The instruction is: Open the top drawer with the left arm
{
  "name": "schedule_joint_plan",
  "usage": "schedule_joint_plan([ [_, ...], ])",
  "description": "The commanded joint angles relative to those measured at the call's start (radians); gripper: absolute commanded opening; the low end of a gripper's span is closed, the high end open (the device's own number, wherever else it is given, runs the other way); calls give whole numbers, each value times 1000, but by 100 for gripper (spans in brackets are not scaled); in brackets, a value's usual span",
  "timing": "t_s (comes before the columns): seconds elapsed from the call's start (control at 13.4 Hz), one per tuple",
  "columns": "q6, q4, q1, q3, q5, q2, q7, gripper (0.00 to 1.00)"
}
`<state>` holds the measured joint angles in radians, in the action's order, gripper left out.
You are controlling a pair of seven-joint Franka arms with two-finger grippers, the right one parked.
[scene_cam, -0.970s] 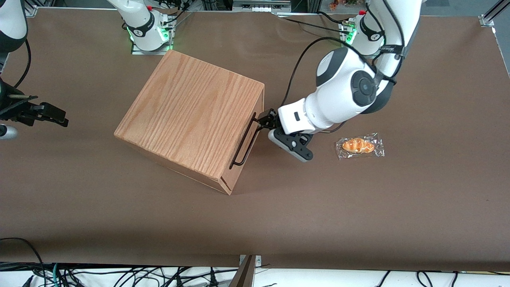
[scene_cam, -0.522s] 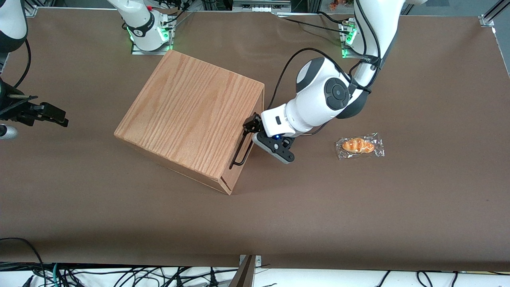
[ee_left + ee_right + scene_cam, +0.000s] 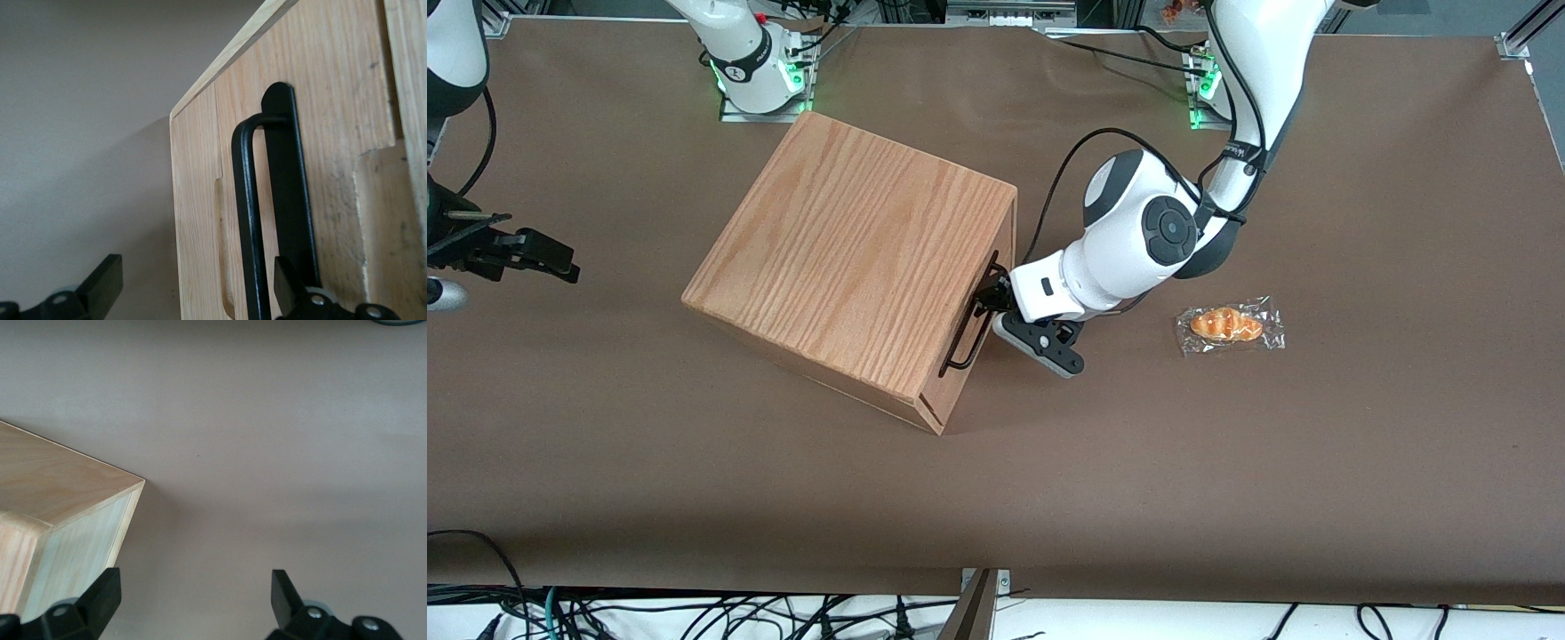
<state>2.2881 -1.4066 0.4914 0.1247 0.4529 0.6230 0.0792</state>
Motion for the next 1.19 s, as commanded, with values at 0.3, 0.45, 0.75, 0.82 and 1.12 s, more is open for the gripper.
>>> schedule_joint_plan([
  [0.3,-1,29,12,-14,-126,26,4,100],
  [0.45,-4,29,3,-20,-135,24,4,100],
  [0.75,-16,31,-28,-25,-223,18,4,100],
  [0.82,-21,28,-42,-25,-223,17,4,100],
  [1.12,-93,34,-112,-25,-226,3,20,100],
])
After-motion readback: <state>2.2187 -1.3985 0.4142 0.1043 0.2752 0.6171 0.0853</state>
